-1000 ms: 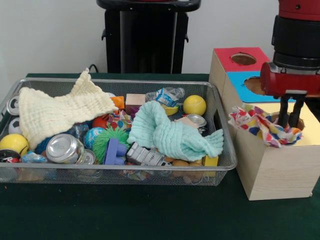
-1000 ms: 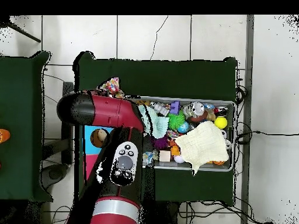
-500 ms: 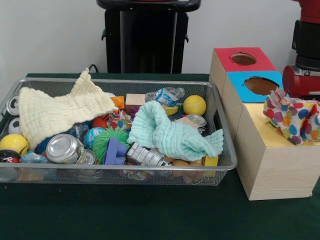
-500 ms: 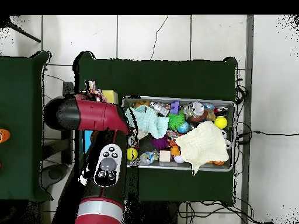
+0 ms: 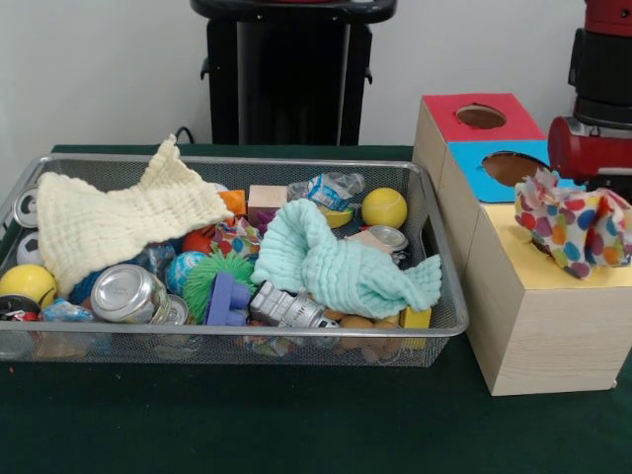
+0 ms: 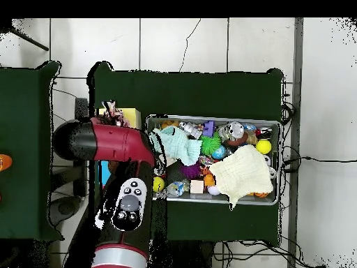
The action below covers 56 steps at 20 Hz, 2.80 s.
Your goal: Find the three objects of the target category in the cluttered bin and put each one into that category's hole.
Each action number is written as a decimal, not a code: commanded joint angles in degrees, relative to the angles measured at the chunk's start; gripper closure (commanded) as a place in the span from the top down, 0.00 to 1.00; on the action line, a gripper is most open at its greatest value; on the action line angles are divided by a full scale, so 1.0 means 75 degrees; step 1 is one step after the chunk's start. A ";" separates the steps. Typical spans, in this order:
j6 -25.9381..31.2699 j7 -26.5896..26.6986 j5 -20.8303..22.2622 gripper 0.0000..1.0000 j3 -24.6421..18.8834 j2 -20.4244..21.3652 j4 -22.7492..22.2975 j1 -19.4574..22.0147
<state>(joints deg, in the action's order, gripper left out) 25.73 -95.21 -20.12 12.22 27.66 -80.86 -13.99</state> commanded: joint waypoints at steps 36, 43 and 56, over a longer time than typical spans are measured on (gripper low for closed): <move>-0.1777 -0.2679 -0.1599 0.00 -0.0486 -0.2930 0.0463 -0.0023; -0.2235 -0.2533 -0.1942 0.00 -0.0706 -0.3313 0.0660 0.0020; -0.2730 -0.2741 -0.2283 1.00 -0.0083 -0.3719 0.0845 -0.0499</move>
<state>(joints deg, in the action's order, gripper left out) 19.80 -97.55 -33.59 17.95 16.56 -77.63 -17.93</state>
